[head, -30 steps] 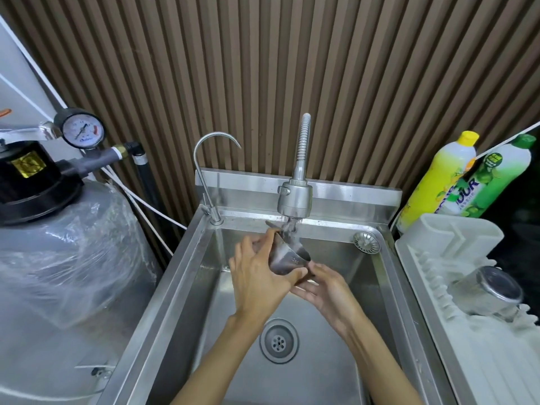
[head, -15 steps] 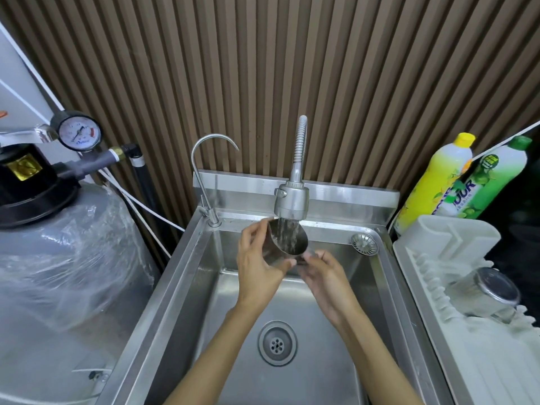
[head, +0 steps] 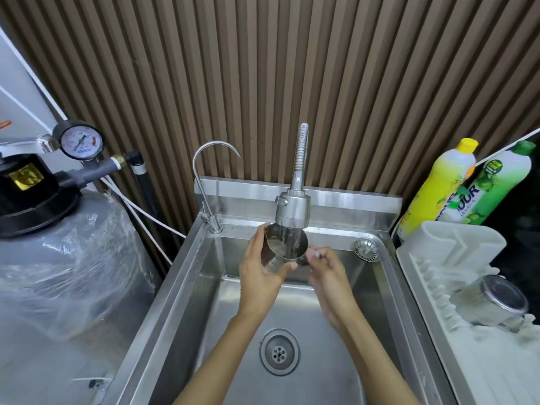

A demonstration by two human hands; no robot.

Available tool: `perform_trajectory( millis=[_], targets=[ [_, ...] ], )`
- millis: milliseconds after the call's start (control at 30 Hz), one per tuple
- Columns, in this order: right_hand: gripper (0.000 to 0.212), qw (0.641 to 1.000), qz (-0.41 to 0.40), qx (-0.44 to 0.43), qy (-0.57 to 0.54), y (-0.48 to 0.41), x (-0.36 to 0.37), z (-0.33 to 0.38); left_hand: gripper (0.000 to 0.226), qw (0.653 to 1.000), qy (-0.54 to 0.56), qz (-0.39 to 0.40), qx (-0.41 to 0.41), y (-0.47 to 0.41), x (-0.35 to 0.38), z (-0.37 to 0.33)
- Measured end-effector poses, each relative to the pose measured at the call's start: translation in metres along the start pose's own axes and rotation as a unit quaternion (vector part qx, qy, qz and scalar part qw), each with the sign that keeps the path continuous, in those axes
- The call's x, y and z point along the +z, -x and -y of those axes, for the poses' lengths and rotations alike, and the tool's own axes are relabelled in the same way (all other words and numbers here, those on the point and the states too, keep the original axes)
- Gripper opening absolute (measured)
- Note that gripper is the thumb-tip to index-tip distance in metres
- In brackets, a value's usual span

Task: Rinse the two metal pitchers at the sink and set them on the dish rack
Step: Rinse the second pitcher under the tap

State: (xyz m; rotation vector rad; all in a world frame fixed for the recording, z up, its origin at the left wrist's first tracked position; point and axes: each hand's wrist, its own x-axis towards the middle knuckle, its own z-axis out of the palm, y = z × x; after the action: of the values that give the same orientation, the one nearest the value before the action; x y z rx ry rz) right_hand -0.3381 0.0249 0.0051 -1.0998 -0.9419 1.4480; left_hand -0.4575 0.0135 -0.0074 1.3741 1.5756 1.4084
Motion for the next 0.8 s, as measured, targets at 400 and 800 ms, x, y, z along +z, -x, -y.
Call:
perform_trajectory(
  millis=[400, 800],
  targets=[
    [0.017, 0.885, -0.093, -0.075, 0.451, 0.005, -0.005, 0.029, 0.048, 0.983, 0.111, 0.035, -0.141, 0.016, 0.007, 0.003],
    [0.018, 0.992, -0.031, 0.044, 0.111, -0.005, -0.01, 0.002, 0.067, 0.994, -0.085, -0.029, -0.06, 0.007, -0.002, -0.008]
  ],
)
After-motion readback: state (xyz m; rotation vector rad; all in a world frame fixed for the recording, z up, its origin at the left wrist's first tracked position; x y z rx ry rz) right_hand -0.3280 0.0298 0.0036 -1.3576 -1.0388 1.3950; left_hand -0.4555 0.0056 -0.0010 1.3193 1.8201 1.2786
